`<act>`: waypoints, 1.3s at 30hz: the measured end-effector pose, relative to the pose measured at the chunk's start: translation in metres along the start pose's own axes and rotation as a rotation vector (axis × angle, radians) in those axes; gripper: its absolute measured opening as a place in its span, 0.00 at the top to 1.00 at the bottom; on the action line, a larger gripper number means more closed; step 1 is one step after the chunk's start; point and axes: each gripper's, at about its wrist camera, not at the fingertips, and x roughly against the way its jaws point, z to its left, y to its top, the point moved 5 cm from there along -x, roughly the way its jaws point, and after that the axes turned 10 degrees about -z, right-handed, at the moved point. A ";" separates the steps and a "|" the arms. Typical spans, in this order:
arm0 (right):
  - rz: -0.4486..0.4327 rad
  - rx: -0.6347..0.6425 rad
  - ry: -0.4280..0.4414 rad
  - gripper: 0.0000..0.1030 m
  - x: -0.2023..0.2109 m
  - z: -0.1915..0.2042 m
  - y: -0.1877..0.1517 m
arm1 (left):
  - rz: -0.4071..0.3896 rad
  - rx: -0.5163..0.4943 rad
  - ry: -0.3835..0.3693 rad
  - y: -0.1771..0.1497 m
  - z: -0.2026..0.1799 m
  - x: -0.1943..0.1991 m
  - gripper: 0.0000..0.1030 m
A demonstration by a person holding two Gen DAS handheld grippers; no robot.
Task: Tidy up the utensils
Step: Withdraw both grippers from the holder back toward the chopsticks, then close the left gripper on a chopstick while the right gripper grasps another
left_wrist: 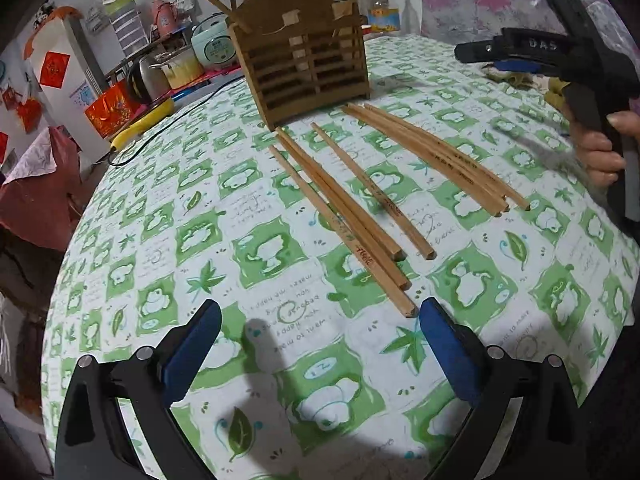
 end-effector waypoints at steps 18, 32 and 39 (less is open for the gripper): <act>0.137 0.137 0.129 0.09 0.012 0.027 -0.040 | 0.063 0.308 0.170 0.023 0.082 -0.041 0.05; 0.300 0.332 0.196 0.33 0.028 0.053 -0.090 | 0.028 0.147 0.199 0.025 0.058 -0.033 0.05; 0.268 0.204 0.152 0.47 0.031 0.016 -0.081 | 0.024 0.147 0.124 0.014 0.050 -0.018 0.05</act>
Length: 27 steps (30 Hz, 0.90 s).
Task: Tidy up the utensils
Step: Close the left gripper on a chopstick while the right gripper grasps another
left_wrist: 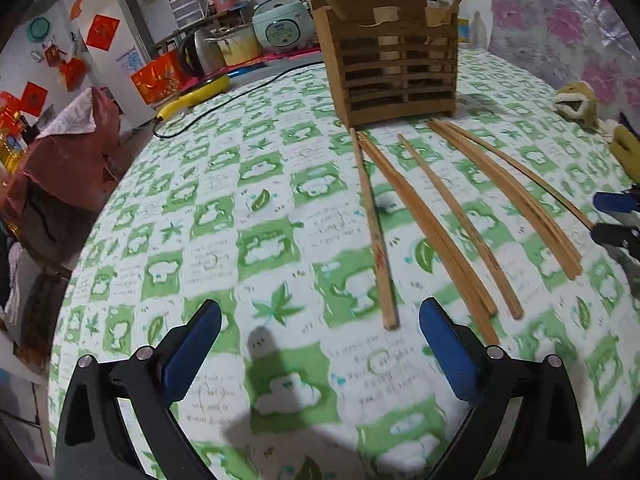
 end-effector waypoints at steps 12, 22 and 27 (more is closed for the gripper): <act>-0.031 -0.015 0.012 0.47 0.004 -0.001 0.002 | 0.023 0.021 -0.067 -0.005 -0.008 0.001 0.28; -0.016 0.010 0.024 0.62 0.001 0.005 0.001 | 0.026 0.051 -0.153 0.004 -0.019 -0.009 0.68; 0.001 0.011 0.027 0.66 -0.003 0.006 0.000 | 0.009 0.028 -0.160 0.002 -0.029 -0.003 0.92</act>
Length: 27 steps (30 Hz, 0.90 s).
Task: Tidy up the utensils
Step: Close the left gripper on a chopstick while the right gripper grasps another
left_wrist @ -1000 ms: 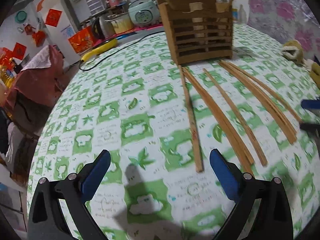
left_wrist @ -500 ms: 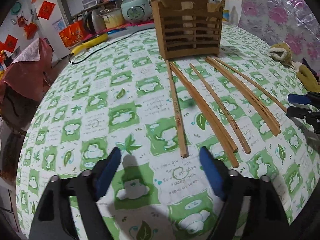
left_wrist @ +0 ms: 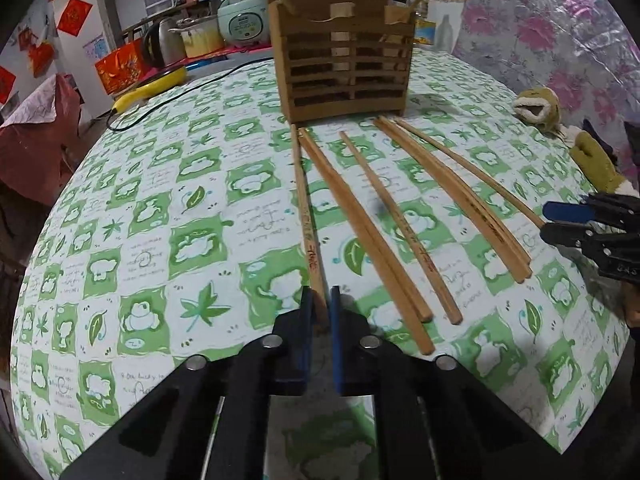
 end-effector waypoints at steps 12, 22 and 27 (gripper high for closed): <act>-0.008 0.050 0.003 0.92 0.001 0.010 -0.002 | -0.001 -0.024 0.031 -0.001 -0.001 0.001 0.92; -0.040 -0.005 0.003 0.94 0.007 0.001 0.000 | -0.040 0.017 0.025 0.002 0.005 0.007 0.93; -0.070 -0.022 0.000 0.94 0.012 -0.002 0.003 | -0.072 0.053 0.023 0.006 0.009 0.017 0.93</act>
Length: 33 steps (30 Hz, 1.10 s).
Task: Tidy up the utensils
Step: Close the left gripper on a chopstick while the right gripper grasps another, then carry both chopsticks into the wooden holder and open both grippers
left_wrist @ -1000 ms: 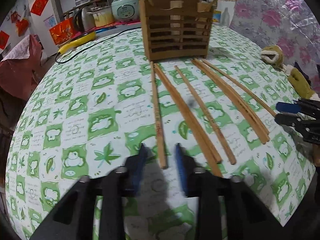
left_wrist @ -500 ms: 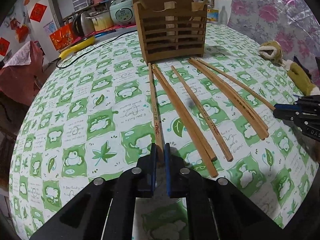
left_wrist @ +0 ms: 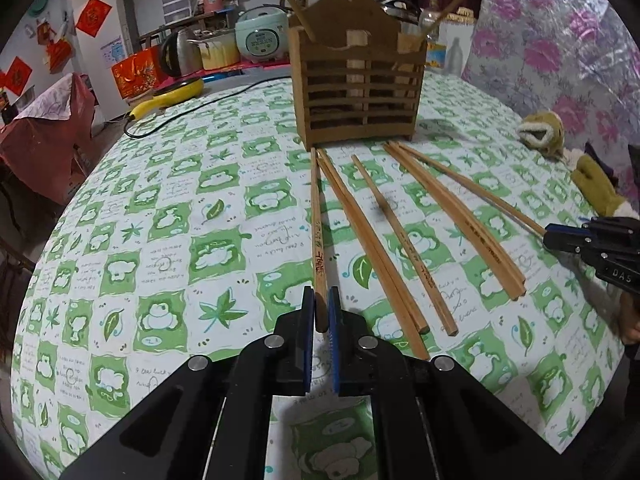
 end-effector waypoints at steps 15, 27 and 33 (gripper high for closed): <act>-0.255 0.007 -0.027 0.94 0.059 0.001 0.073 | -0.170 0.018 0.033 0.068 -0.004 0.052 0.94; -0.354 -0.008 -0.010 0.94 0.068 0.009 0.125 | -0.283 -0.007 0.012 0.138 -0.019 0.078 0.94; -0.378 -0.016 0.001 0.94 0.068 0.009 0.145 | -0.308 -0.007 -0.019 0.173 -0.030 0.079 0.94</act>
